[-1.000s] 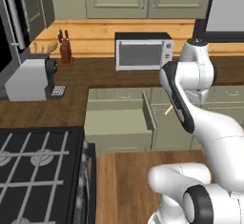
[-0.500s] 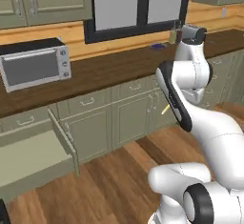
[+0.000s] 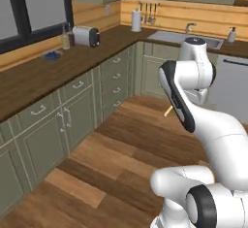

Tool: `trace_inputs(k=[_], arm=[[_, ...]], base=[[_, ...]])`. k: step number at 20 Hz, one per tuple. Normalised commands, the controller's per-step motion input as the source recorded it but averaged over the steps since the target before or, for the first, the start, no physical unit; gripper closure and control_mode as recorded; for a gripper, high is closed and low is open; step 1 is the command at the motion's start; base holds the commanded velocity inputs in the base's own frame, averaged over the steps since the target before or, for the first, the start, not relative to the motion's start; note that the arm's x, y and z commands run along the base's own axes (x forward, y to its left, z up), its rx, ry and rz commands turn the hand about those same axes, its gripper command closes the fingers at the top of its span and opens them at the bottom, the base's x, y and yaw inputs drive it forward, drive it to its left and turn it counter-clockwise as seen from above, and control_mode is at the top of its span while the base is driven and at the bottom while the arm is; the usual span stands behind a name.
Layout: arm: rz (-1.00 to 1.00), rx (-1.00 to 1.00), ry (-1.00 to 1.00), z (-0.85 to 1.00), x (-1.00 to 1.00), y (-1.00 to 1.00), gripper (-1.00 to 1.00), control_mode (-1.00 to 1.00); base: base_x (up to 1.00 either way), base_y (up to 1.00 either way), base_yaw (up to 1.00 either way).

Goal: Take a straw from the drawer in front and place it inside the glass cup on the dining counter.

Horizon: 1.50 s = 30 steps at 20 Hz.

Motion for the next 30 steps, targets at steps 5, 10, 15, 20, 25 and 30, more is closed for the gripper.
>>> trace_inputs(k=[5,10,15,20,25,30], arm=[[0.0,0.0,0.0,0.0,0.0,0.0,1.0,1.0],[0.0,0.0,0.0,0.0,0.0,0.0,1.0,1.0],[0.0,0.0,0.0,0.0,0.0,0.0,1.0,1.0],[0.0,0.0,0.0,0.0,0.0,0.0,1.0,1.0],[0.0,0.0,0.0,0.0,0.0,0.0,1.0,1.0],[0.0,0.0,0.0,0.0,0.0,0.0,1.0,1.0]], base=[[0.0,-0.6,-0.78],[0.0,-0.6,-0.77],[0.02,-0.61,-0.74],[-0.01,-0.59,-0.68],[-0.18,-0.68,-0.51],[0.06,-0.88,-0.18]])
